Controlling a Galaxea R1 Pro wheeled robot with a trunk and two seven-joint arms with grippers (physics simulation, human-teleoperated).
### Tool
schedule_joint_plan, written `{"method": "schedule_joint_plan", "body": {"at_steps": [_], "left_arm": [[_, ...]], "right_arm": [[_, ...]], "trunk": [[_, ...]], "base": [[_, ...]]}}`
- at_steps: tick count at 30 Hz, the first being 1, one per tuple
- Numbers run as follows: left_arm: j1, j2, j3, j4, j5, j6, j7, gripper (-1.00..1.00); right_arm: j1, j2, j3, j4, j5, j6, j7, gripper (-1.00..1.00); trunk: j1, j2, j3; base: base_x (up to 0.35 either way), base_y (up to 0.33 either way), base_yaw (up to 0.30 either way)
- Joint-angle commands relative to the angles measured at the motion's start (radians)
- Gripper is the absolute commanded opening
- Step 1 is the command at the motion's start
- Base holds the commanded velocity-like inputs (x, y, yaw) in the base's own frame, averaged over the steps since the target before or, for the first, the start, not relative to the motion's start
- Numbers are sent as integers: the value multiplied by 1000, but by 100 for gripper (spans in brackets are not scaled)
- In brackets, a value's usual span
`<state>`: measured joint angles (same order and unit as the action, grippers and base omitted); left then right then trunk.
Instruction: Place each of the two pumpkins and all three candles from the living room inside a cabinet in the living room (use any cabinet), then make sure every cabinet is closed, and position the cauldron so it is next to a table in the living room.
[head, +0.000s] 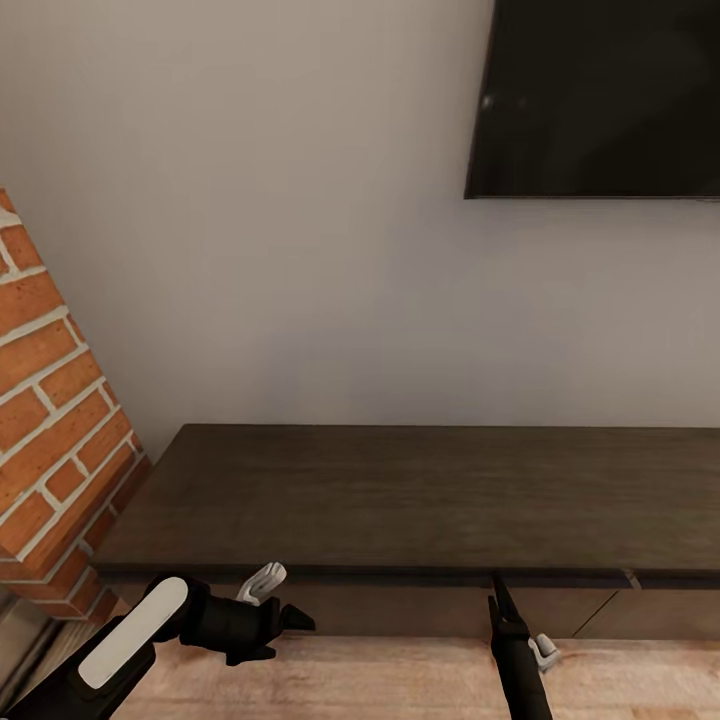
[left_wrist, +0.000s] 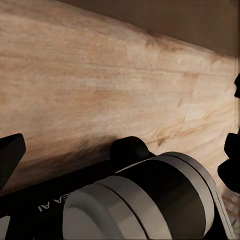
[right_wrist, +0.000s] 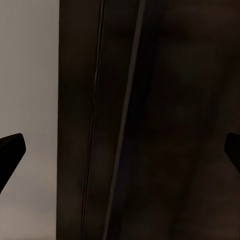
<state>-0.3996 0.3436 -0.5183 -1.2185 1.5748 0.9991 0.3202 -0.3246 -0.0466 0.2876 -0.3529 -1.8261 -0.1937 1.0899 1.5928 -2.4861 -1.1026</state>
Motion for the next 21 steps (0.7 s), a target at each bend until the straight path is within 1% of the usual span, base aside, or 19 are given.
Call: {"method": "schedule_joint_plan", "body": {"at_steps": [1, 3, 6, 21], "left_arm": [[-1, 2, -2, -1, 19, 0, 10, 100], [-1, 3, -2, -1, 32, 0, 10, 100], [-1, 3, -2, -1, 37, 0, 10, 100], [-1, 2, -3, -1, 39, 0, 10, 100]], "right_arm": [[-1, -1, 8, 0, -9, -6, 2, 100], [-1, -1, 8, 0, -9, -6, 2, 100], [-1, -1, 8, 0, -9, -6, 2, 100], [-1, -1, 9, 0, -10, -6, 2, 100]], "trunk": [[4, -7, -4], [8, -14, -11], [8, -14, -11], [8, -14, -11]], "base": [[0, 0, 0], [0, 0, 0], [0, 0, 0], [19, 0, 0]]}}
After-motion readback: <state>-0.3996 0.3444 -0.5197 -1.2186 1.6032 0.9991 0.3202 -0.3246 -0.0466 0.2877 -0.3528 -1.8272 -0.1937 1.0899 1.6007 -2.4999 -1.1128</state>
